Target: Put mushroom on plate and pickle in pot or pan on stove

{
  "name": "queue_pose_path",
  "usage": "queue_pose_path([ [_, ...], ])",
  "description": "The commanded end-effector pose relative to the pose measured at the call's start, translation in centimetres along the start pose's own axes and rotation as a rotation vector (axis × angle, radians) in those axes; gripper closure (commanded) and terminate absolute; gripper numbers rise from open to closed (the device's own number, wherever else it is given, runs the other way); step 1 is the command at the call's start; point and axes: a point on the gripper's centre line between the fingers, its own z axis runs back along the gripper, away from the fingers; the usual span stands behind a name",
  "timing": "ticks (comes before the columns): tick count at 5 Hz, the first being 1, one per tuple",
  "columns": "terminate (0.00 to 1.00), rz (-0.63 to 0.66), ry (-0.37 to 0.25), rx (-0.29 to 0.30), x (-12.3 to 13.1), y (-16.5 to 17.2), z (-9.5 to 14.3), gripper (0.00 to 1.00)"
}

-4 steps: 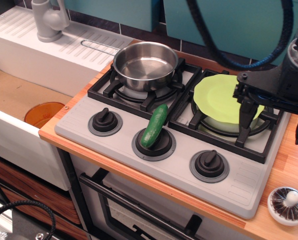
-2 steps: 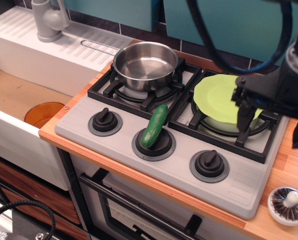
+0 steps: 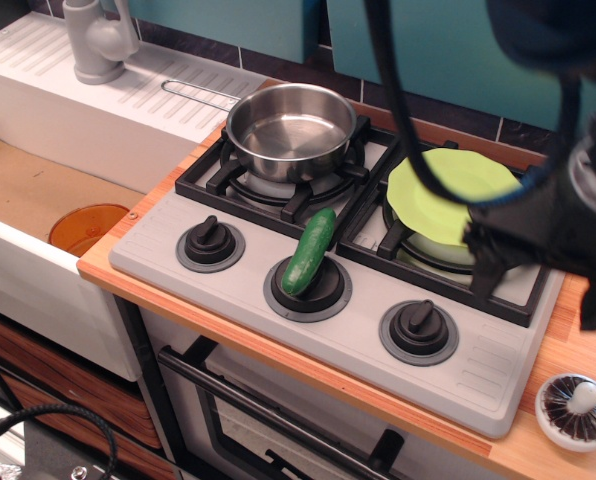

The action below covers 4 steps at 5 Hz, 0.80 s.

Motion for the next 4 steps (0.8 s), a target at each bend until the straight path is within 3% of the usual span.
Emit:
queue_pose_path([
  [1, 0.0, 0.029, -0.056, -0.004, -1.1, -1.7, 0.1, 0.0],
  [4, 0.0, 0.057, -0.125, 0.001, -2.5, -3.7, -2.9, 0.0],
])
